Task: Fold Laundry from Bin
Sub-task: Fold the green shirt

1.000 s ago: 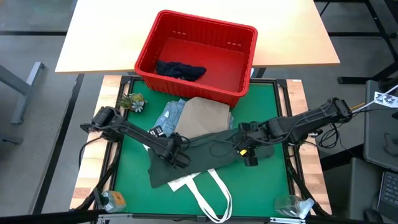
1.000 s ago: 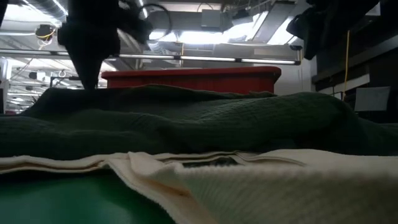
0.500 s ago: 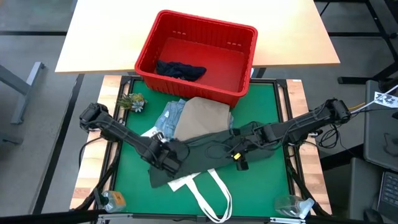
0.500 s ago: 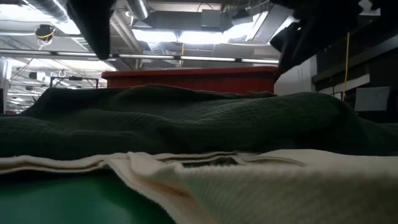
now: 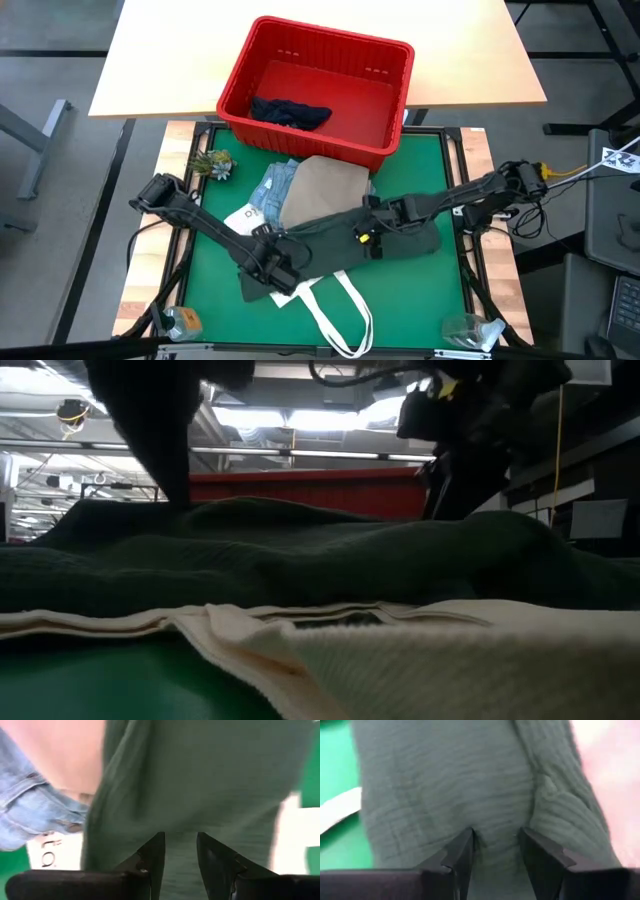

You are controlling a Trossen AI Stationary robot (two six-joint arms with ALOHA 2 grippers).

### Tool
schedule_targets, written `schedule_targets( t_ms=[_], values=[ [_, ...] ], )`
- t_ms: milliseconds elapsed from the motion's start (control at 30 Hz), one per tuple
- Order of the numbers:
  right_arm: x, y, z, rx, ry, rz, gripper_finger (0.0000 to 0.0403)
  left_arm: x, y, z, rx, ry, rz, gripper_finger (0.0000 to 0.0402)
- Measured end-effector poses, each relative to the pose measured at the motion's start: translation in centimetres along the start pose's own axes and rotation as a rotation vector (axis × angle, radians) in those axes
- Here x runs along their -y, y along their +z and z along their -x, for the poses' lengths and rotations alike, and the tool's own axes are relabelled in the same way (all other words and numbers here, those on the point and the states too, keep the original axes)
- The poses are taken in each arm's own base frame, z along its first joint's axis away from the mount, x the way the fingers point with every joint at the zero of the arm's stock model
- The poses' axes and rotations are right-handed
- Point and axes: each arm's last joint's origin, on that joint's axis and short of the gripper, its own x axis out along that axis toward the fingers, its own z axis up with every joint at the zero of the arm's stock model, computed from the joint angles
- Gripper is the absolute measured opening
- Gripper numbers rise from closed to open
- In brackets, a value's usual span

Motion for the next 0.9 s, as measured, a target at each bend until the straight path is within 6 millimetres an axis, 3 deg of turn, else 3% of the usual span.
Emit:
schedule_targets(
  t_ms=[367, 733, 900],
  values=[
    [1.8, 0.2, 0.4, 0.006, -0.028, -0.023, 0.0163, -2.6, -0.6, -2.6, -0.078, 0.155, 0.001, 0.0108],
    [4.4, 0.2, 0.2, 0.004, -0.118, -0.098, 0.0163, -3.6, -0.5, -2.8, -0.123, 0.216, -0.004, 0.0108],
    [4.2, 0.0, 0.8, -0.022, 0.010, -0.102, 0.0163, -3.6, -0.6, -2.7, -0.156, 0.190, 0.000, 0.0108]
  ],
)
